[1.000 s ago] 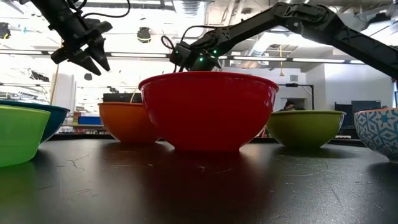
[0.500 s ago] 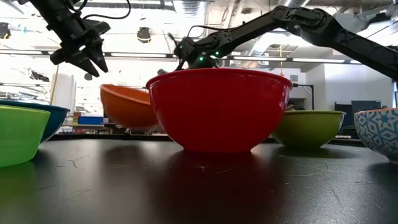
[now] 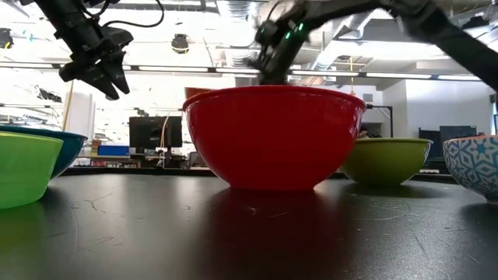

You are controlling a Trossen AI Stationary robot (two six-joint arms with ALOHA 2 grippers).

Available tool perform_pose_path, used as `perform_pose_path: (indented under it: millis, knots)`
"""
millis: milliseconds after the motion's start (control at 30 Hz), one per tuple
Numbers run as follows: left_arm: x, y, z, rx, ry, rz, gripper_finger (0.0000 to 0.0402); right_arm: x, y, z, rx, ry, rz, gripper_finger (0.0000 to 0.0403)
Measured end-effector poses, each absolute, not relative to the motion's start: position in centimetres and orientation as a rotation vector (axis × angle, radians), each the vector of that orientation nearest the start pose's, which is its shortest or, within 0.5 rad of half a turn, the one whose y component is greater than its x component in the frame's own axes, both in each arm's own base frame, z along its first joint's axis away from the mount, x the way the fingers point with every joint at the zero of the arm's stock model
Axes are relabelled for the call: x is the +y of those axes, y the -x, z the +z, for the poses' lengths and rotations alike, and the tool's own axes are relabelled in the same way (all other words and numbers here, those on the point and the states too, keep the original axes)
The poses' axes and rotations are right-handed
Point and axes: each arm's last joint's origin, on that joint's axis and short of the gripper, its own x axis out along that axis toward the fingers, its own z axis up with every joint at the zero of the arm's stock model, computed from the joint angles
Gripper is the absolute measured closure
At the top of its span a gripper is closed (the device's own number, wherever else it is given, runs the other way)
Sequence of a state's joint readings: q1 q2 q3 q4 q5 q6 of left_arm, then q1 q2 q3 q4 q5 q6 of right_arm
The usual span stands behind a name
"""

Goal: Nest bowls inside each other
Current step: Stack the orange bowl on top of the red bowl

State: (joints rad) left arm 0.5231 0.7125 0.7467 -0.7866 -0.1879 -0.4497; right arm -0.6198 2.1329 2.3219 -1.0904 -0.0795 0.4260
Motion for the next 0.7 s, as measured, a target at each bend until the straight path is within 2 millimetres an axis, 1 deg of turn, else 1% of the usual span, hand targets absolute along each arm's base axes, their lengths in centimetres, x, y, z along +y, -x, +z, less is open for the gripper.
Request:
perform_pose_path:
  millis: [67, 200, 300, 400, 467, 533, 600, 700]
  knots:
    - [7.1, -11.3, 27.9, 0.596, 0.524, 0.833, 0.0241, -24.2, -34.9, 37.8, 0.796, -0.675, -0.673, 0.0387]
    - [7.3, -11.6, 28.2, 0.562, 0.494, 0.819, 0.0241, -19.3, -31.3, 41.5, 0.915, -0.620, -0.620, 0.0387]
    - [7.5, -12.0, 28.5, 0.521, 0.472, 0.811, 0.0241, -15.3, -29.7, 43.0, 0.927, -0.586, -0.618, 0.0387]
    - [7.8, -12.5, 28.8, 0.481, 0.457, 0.809, 0.0241, -11.4, -28.9, 43.5, 0.865, -0.587, -0.609, 0.0387]
    - [8.2, -13.0, 28.9, 0.456, 0.458, 0.807, 0.0241, -9.0, -28.7, 43.0, 0.827, -0.594, -0.614, 0.0387]
    - [8.4, -13.6, 28.7, 0.452, 0.467, 0.806, 0.0241, -7.1, -28.6, 41.5, 0.812, -0.619, -0.619, 0.0387]
    - [8.7, -14.1, 28.6, 0.450, 0.473, 0.802, 0.0241, -6.1, -28.9, 39.3, 0.802, -0.657, -0.621, 0.0387]
    - [9.1, -14.7, 28.1, 0.474, 0.476, 0.804, 0.0241, -5.5, -29.3, 35.6, 0.795, -0.733, -0.641, 0.0387]
